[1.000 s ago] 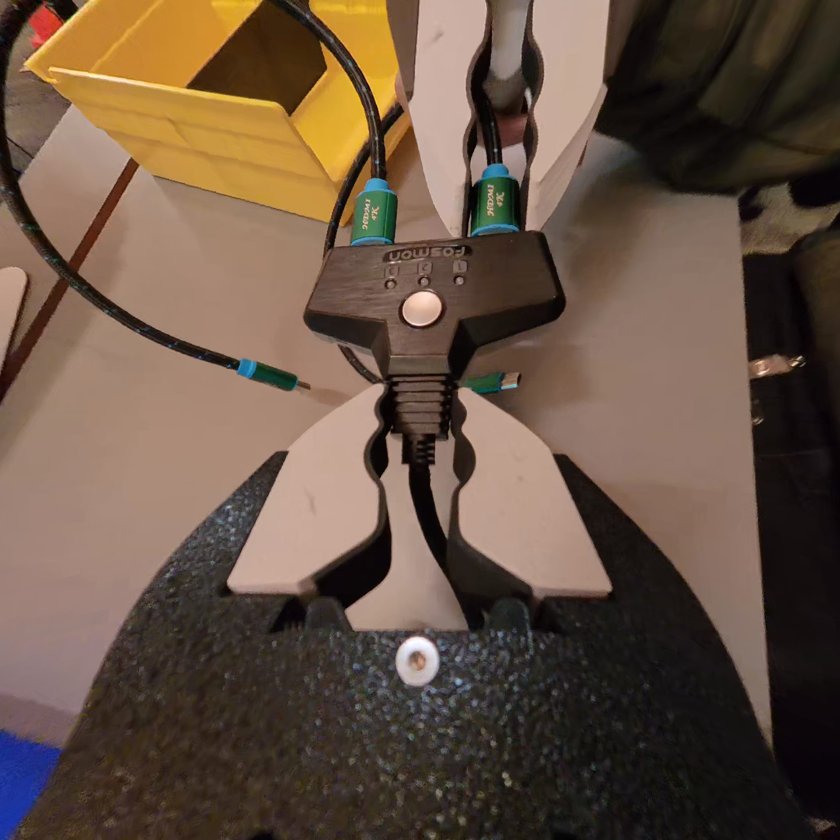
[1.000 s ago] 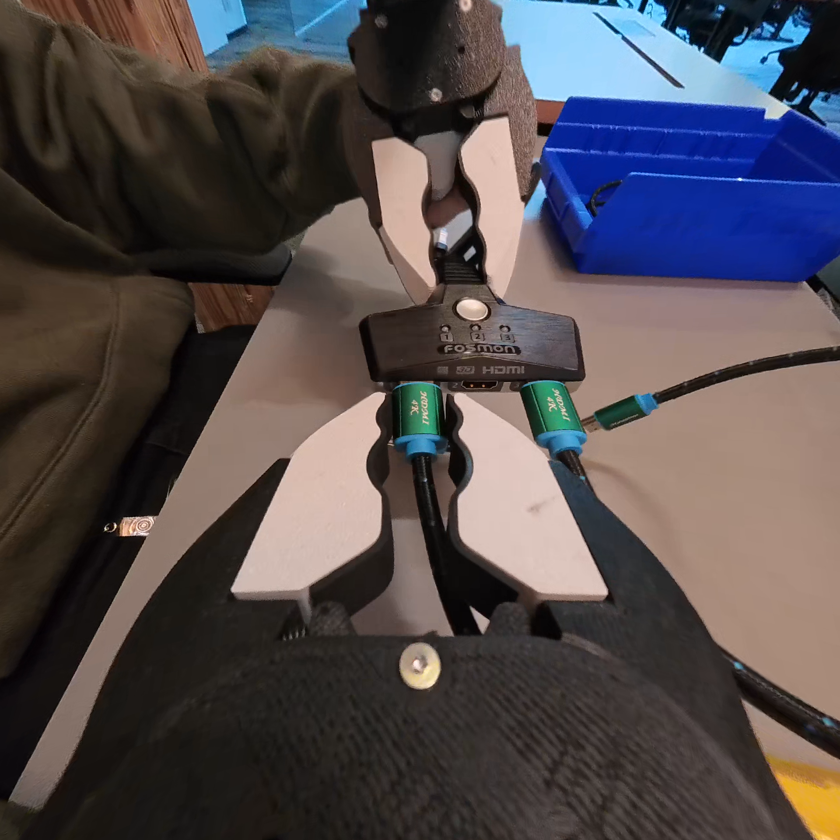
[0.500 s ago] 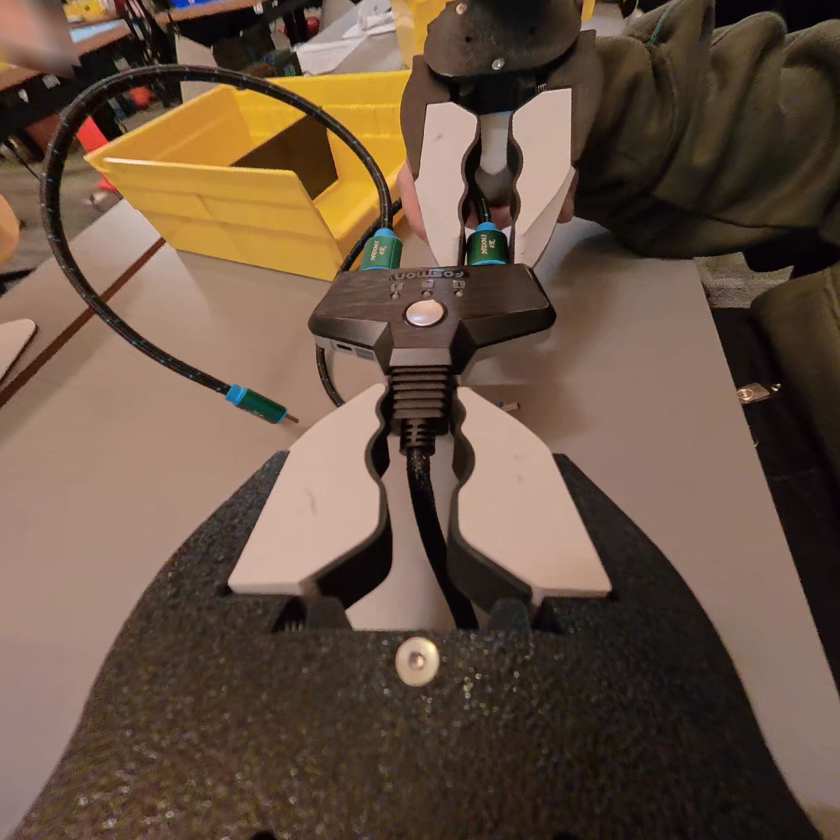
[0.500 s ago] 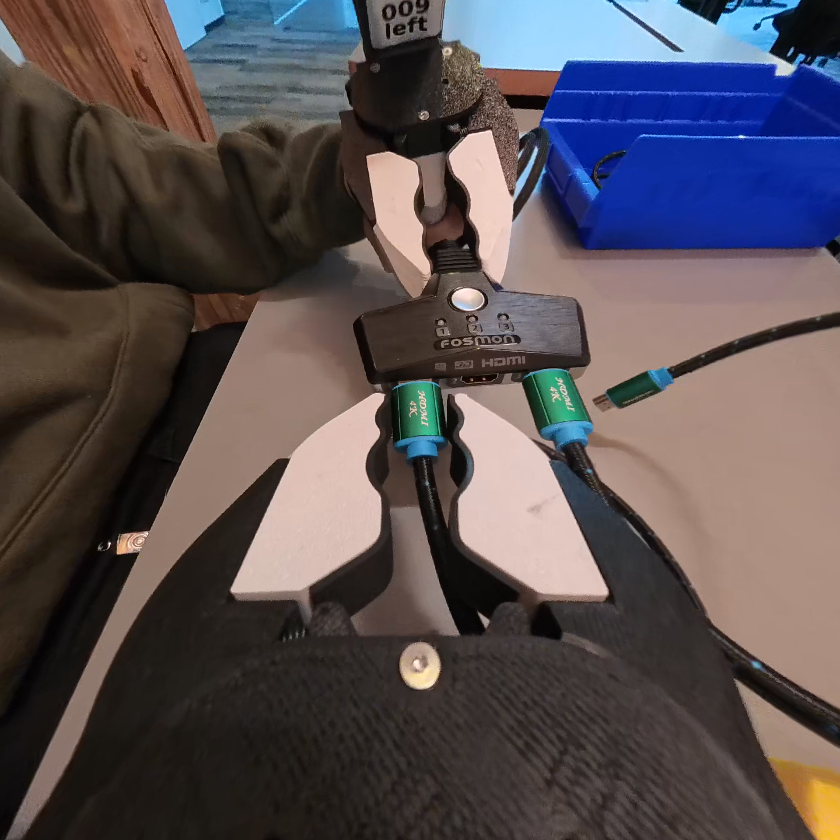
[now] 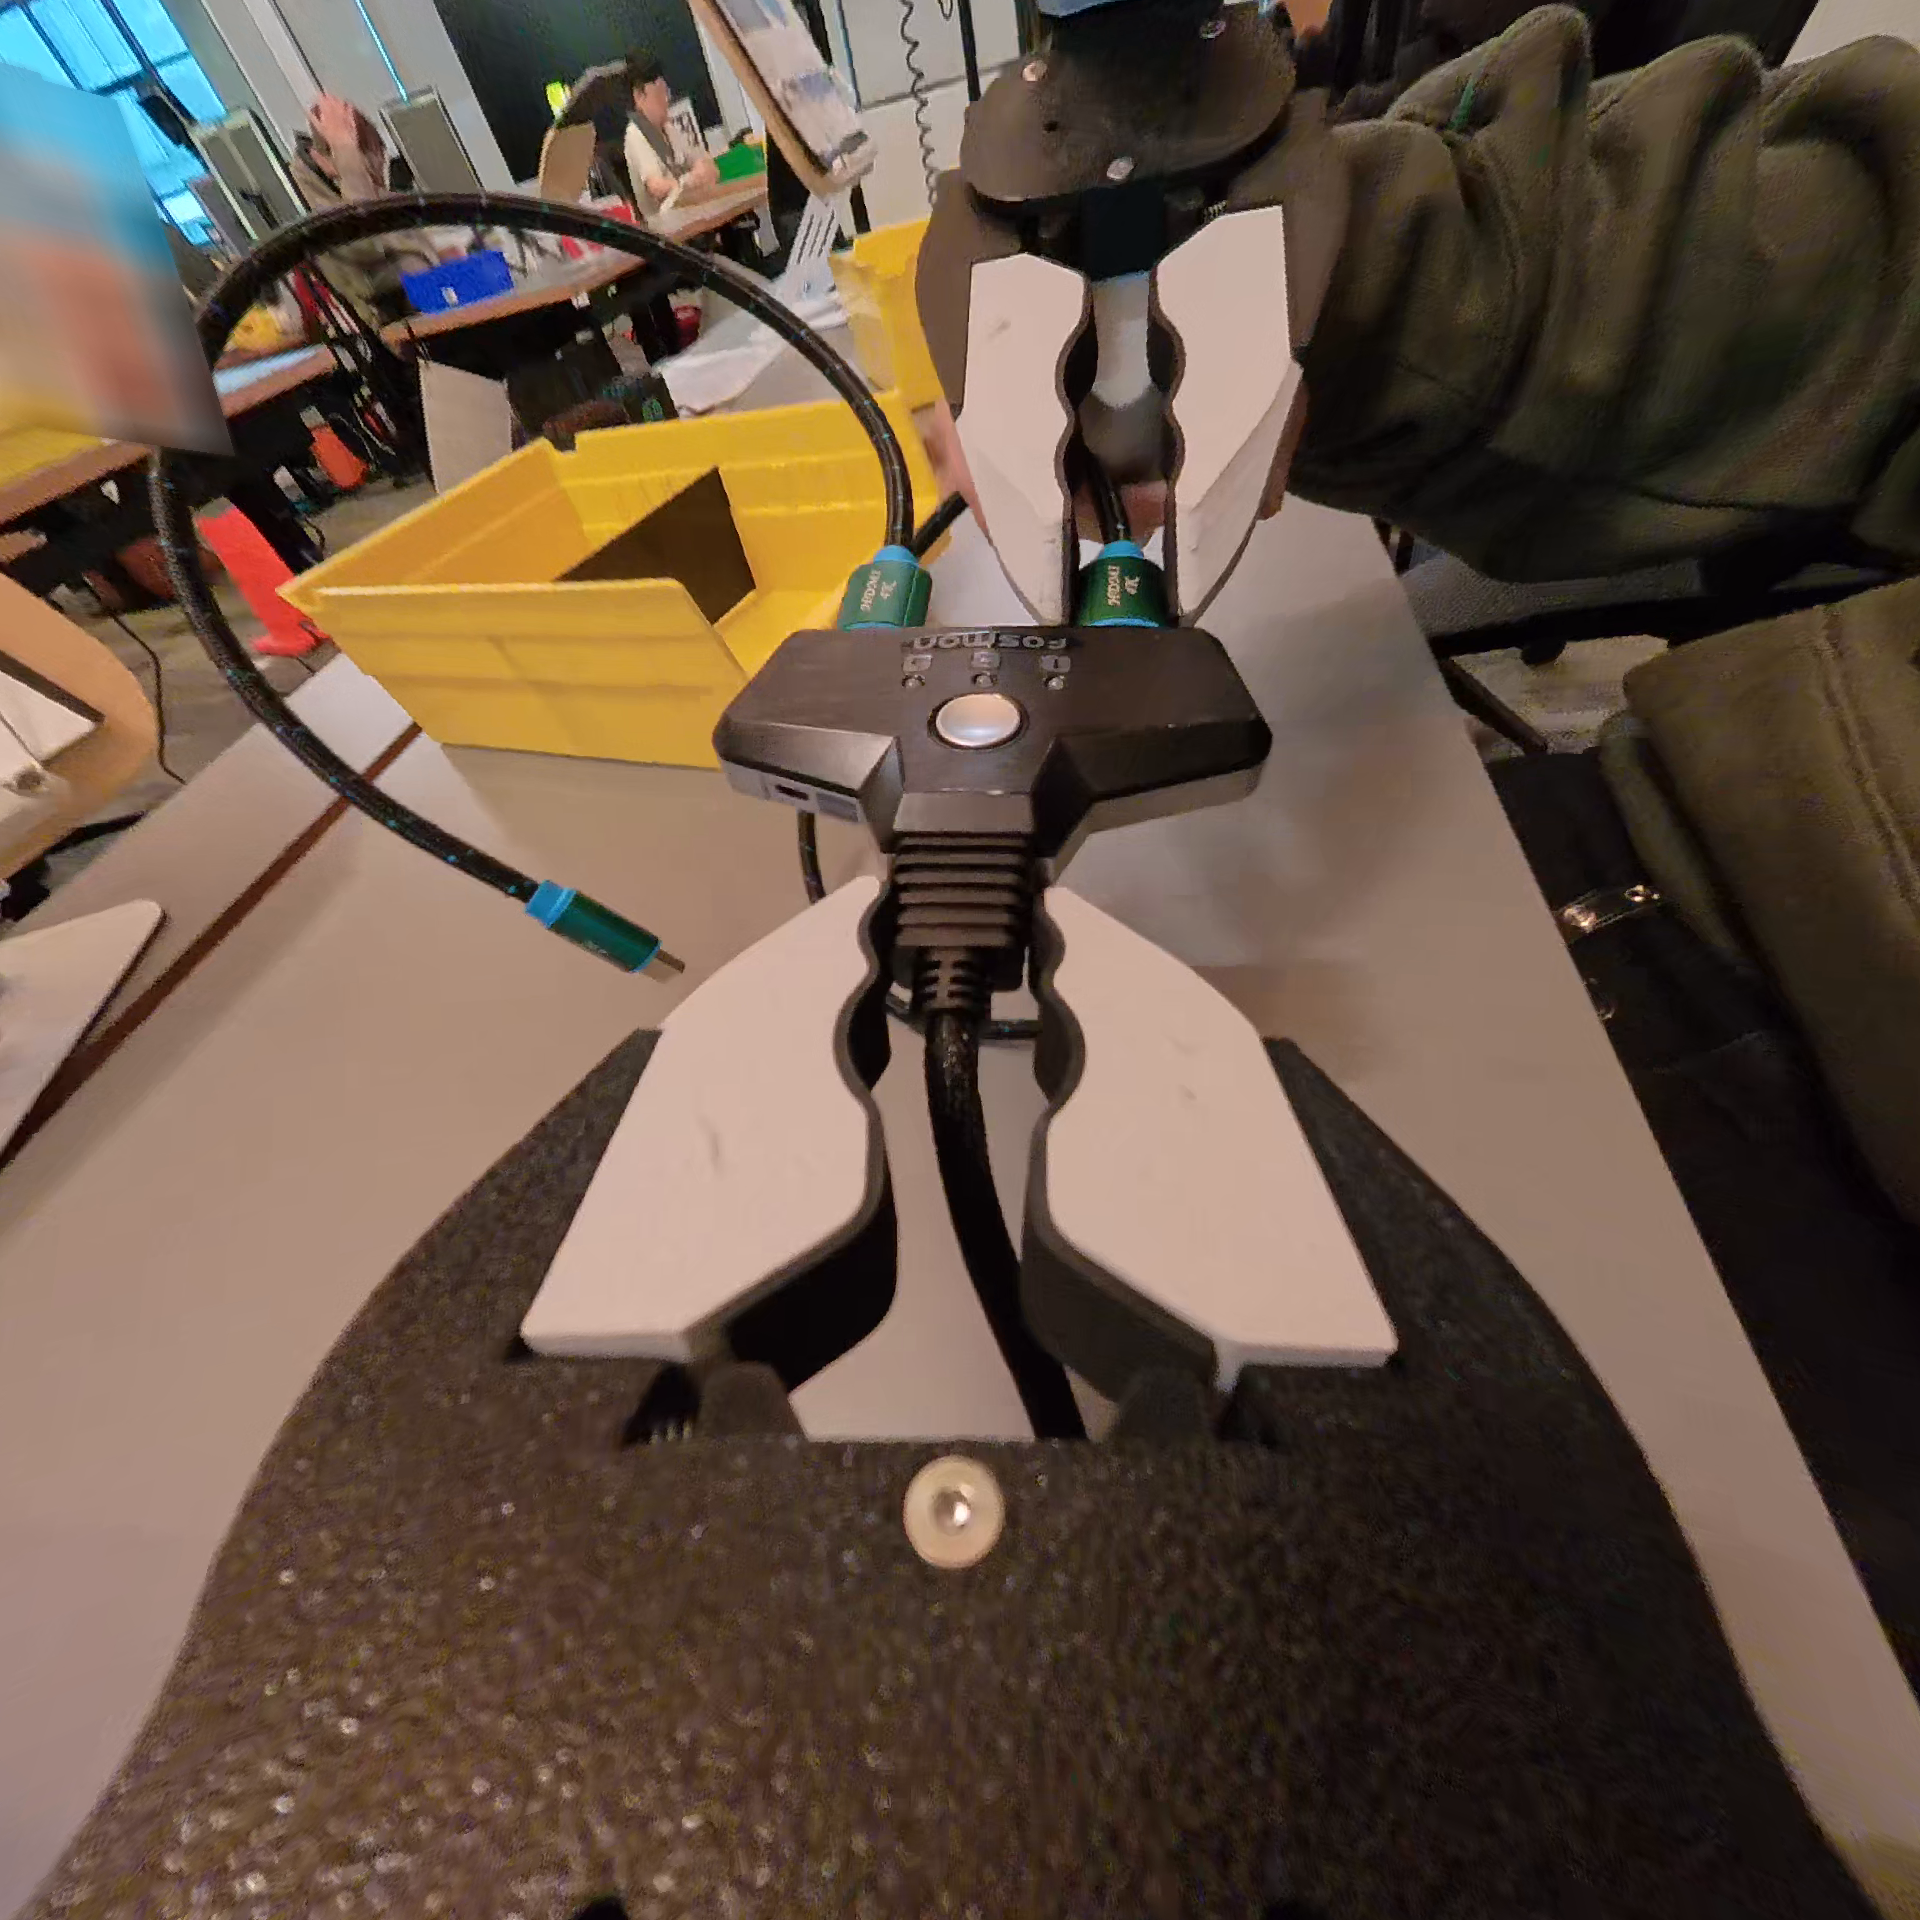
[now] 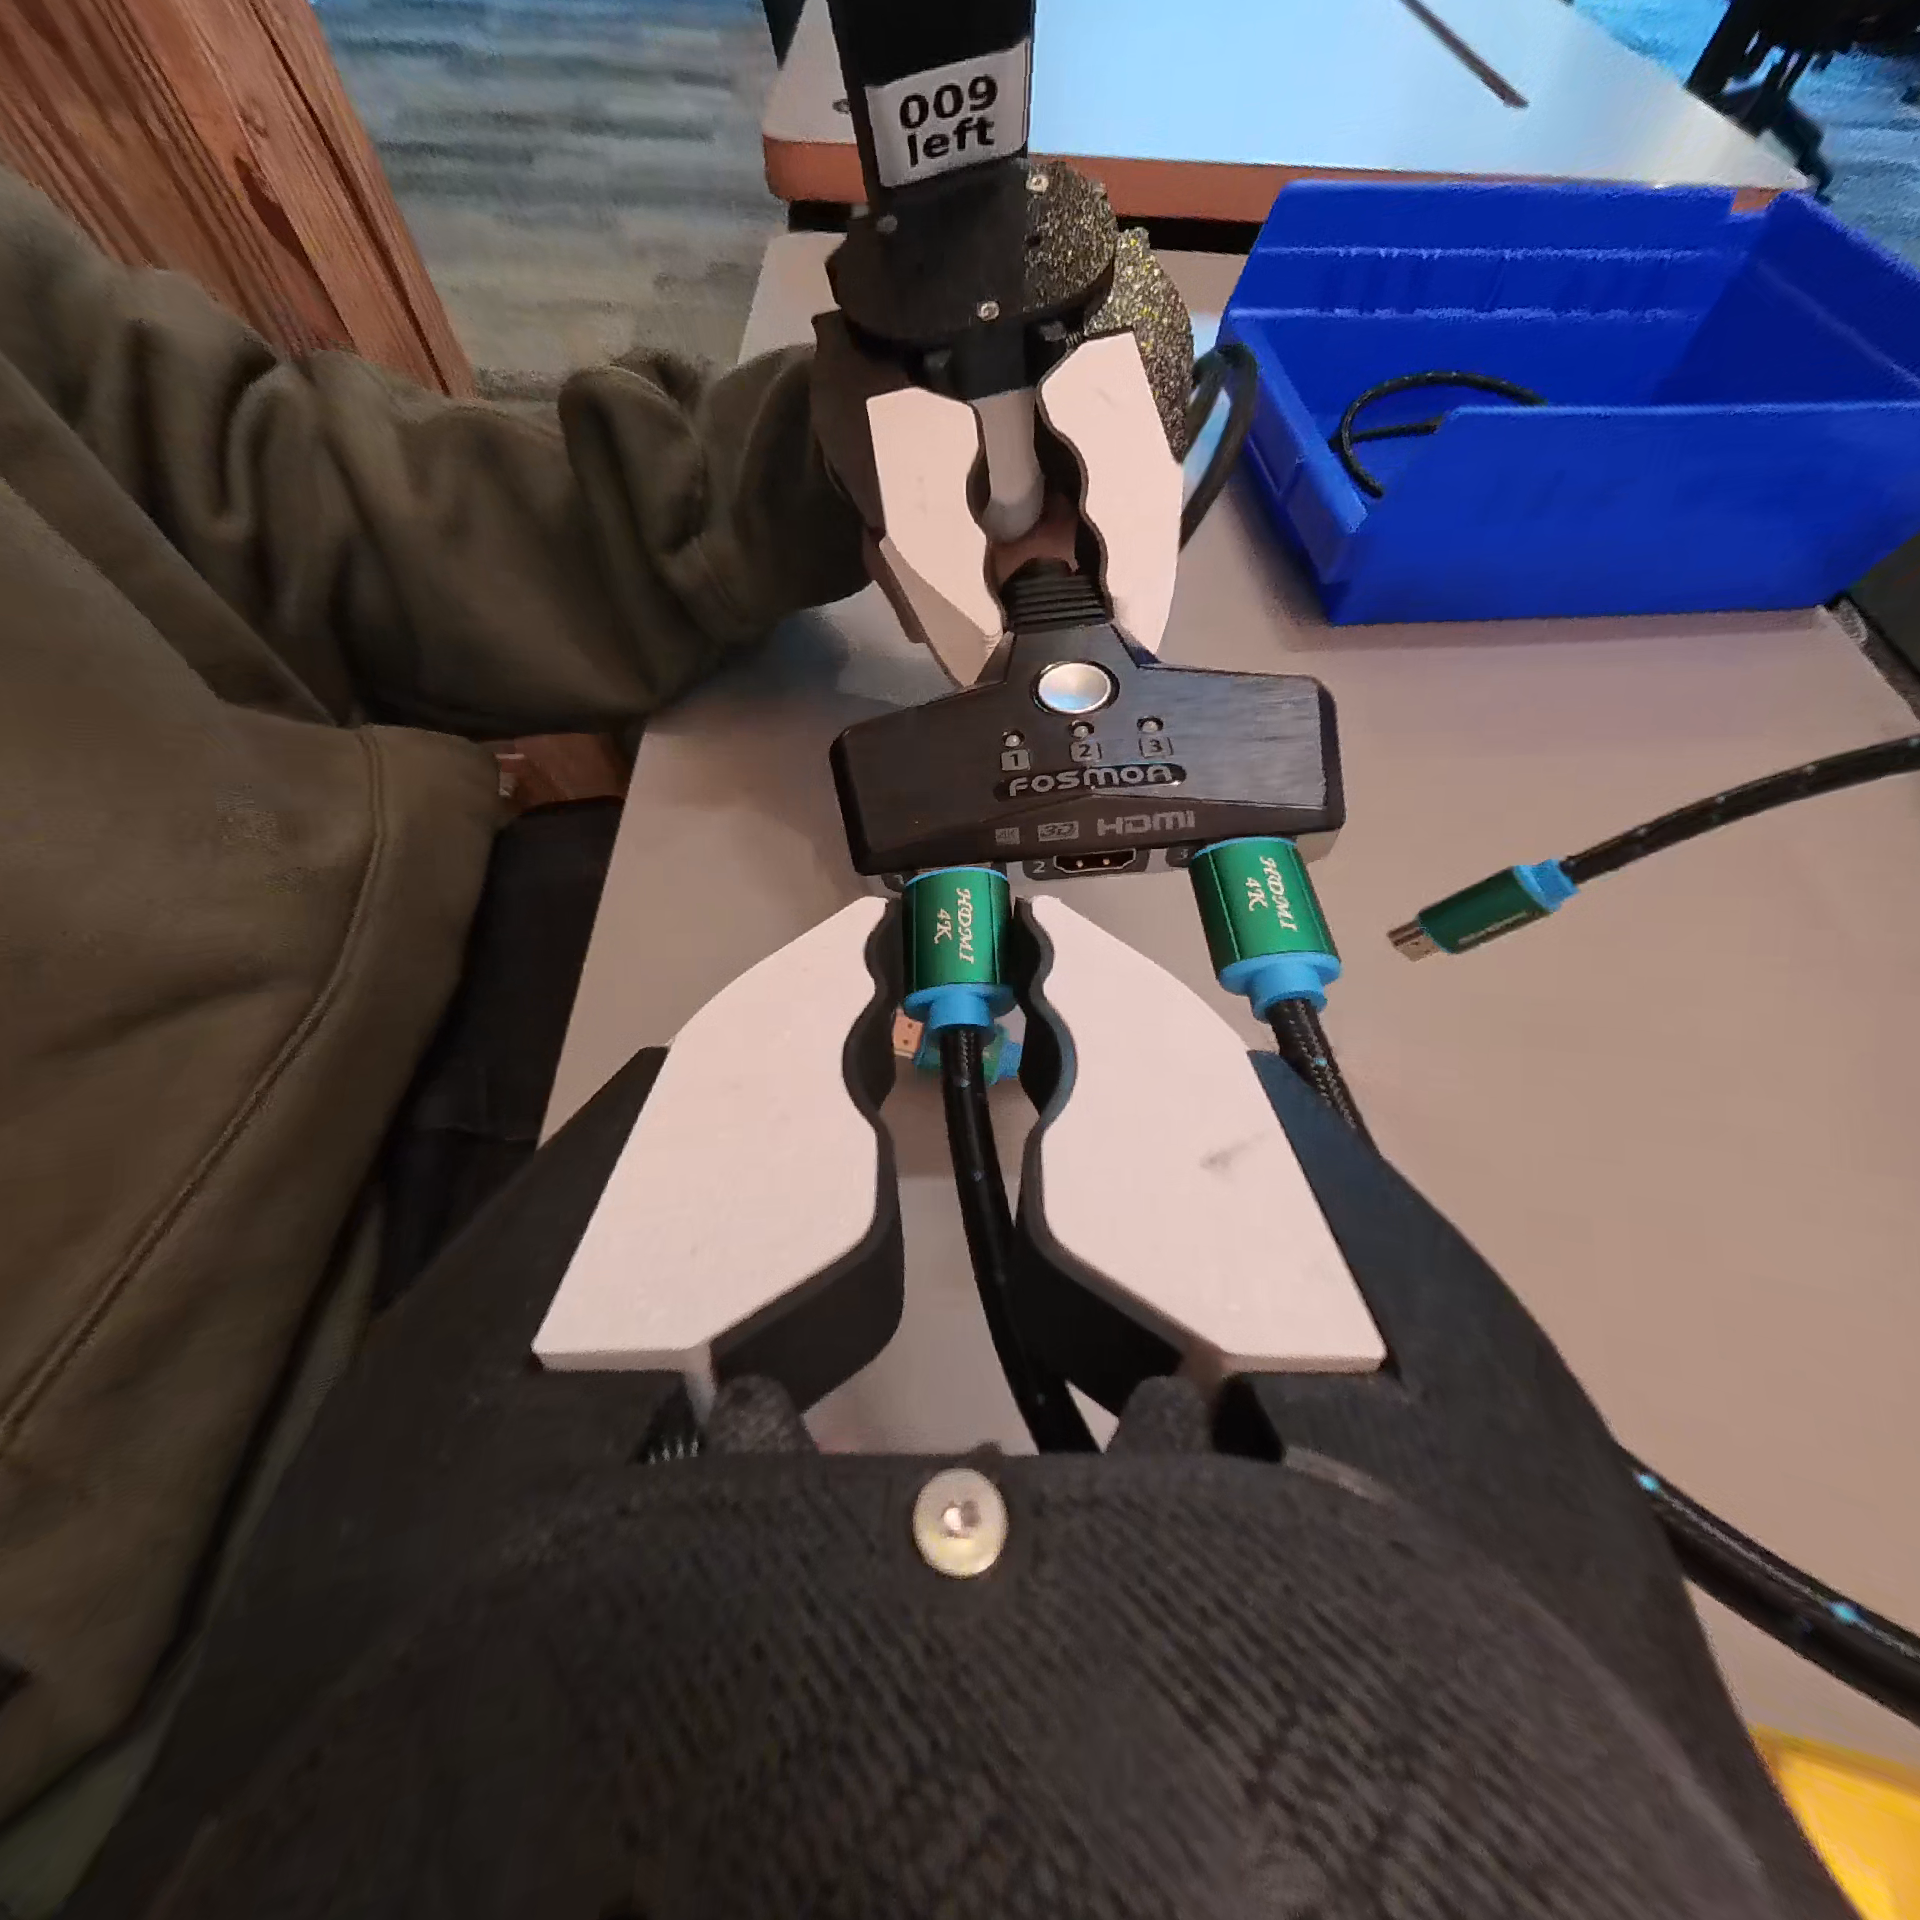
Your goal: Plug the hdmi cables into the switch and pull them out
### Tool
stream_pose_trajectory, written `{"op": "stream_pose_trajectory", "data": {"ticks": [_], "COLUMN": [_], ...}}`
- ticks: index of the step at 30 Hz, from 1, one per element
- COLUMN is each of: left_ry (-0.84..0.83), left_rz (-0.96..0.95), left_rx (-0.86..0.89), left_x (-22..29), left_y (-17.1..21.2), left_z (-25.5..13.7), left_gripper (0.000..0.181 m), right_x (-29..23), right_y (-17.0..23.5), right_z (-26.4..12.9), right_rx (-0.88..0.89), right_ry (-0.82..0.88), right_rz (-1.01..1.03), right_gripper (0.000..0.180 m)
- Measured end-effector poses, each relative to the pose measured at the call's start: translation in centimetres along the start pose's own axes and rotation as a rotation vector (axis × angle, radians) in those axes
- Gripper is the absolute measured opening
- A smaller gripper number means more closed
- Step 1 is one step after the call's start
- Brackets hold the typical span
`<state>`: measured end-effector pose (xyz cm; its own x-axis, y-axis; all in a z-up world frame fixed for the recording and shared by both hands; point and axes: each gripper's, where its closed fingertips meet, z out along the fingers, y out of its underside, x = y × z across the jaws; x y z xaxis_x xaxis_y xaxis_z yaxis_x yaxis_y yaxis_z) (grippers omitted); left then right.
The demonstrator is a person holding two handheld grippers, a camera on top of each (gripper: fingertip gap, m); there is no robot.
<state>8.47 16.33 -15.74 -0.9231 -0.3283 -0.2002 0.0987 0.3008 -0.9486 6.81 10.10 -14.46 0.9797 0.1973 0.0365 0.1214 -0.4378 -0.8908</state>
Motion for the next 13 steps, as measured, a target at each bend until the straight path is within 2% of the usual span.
{"op": "stream_pose_trajectory", "data": {"ticks": [7,9,13], "left_ry": [0.009,0.003,-0.013], "left_rz": [0.004,0.026,0.070], "left_rx": [0.222,0.231,0.224], "left_x": [0.6,0.9,1.3], "left_y": [-3.7,-4.6,-6.1], "left_z": [-1.9,-2.4,-3.0], "left_gripper": [0.022,0.022,0.022], "right_x": [-1.4,-1.8,-2.2], "right_y": [-4.5,-5.3,-6.6], "right_z": [-1.3,-1.8,-2.5], "right_rx": [-0.190,-0.271,-0.317], "right_ry": [0.042,0.050,0.040], "right_rz": [-0.080,-0.133,-0.154], "right_gripper": [0.020,0.020,0.020]}}
